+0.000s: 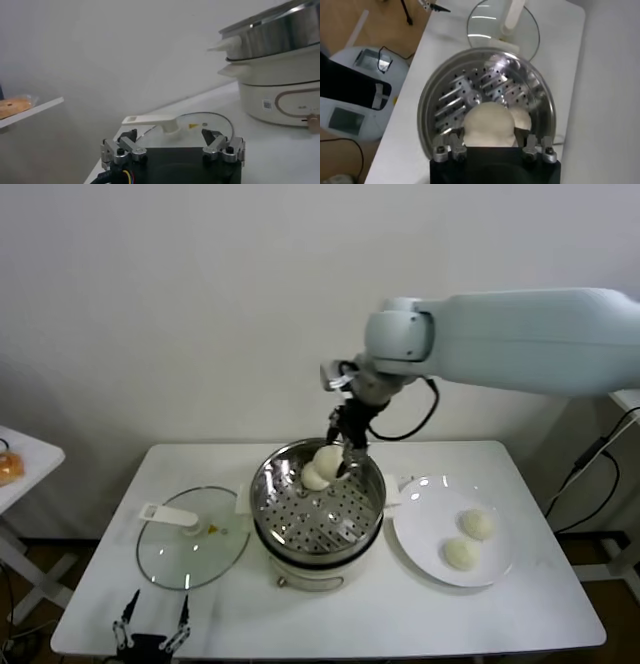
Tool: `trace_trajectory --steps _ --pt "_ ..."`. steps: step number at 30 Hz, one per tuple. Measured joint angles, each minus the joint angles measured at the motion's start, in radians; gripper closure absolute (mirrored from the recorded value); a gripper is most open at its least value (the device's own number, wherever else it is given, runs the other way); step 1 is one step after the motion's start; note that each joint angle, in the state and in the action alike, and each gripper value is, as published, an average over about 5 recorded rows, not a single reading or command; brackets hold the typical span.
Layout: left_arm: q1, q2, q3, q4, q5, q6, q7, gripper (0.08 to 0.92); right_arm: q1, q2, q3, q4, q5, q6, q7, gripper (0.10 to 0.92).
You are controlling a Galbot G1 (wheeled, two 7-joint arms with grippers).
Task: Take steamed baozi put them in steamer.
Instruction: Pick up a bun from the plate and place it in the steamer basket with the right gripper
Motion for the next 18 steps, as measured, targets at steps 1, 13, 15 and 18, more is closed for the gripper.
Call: trace_trajectory --steps 1,13,15,18 --pt "0.001 -0.001 -0.001 0.000 0.000 0.000 0.000 0.177 -0.015 0.015 0.004 -0.012 -0.003 -0.004 0.004 0.347" --pt "-0.001 -0.009 -0.002 0.007 0.004 -0.003 0.001 0.177 -0.168 0.150 0.045 -0.148 -0.054 -0.042 0.042 0.347" --pt "-0.002 -0.010 -0.002 0.007 0.004 -0.004 0.001 0.177 -0.191 0.166 0.049 -0.166 -0.064 -0.046 0.048 0.347" --pt "-0.003 -0.010 -0.002 0.007 0.004 -0.005 0.001 0.177 -0.223 0.189 0.055 -0.189 -0.080 -0.050 0.055 0.347"
